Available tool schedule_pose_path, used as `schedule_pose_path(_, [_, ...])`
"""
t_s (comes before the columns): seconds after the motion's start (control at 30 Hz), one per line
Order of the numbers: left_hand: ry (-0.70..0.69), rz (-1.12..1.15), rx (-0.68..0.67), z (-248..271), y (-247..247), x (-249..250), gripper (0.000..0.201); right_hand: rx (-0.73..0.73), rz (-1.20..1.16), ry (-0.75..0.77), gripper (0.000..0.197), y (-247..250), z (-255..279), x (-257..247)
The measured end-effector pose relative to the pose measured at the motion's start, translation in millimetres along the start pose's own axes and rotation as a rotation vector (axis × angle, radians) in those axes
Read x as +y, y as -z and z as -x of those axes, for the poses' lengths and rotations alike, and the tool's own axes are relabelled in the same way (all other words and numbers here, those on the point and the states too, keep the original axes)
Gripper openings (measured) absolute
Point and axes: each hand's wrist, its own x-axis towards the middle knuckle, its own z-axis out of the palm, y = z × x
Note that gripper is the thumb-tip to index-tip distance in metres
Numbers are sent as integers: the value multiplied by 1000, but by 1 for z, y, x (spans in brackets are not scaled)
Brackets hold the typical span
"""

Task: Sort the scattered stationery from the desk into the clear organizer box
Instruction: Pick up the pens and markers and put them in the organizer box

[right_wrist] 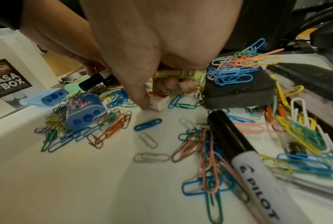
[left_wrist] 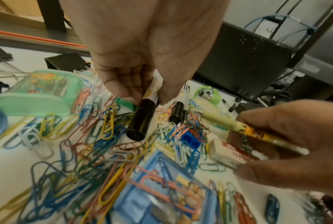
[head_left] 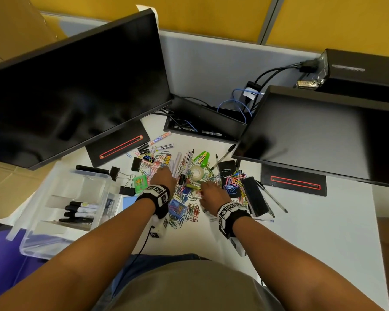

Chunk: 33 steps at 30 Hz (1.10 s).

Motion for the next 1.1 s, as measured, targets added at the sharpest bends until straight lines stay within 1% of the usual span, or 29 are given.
schedule_pose_path(0.13, [7,175,31,5,4,3,44,-32,-62,-12,43,2,1,3])
schedule_pose_path(0.23, [7,241,37,7,4,5,40,-16,-90,-21,45,5,2,6])
schedule_pose_path(0.3, [10,298,15,7,1,9,38,-12,-136,-23,38,8,5,7])
schedule_pose_path(0.4, [28,368,-12,9,-2,13,40,-18,-219,-31,26,13,5,7])
schedule_pose_path(0.43, [34,388,-23,8,-5,13,37,-18,-225,-33,26,15,5,7])
schedule_pose_path(0.5, [31,435,-24,10,-9,13,25,-16,-226,-28,28,16,6,5])
schedule_pose_path(0.57, [-9,390,-15,11,-12,13,18,-16,-235,-20,31,18,6,4])
schedule_pose_path(0.67, [-64,305,17,14,-12,13,23,-14,-211,-2,34,18,7,4])
schedule_pose_path(0.8, [-49,204,22,15,-12,12,29,-45,-180,-1,33,14,9,3])
schedule_pose_path(0.9, [-37,169,26,16,-14,13,31,-68,-213,-40,32,12,10,3])
schedule_pose_path(1.1, [-1,143,44,18,-12,18,31,-101,-283,-88,42,14,12,5])
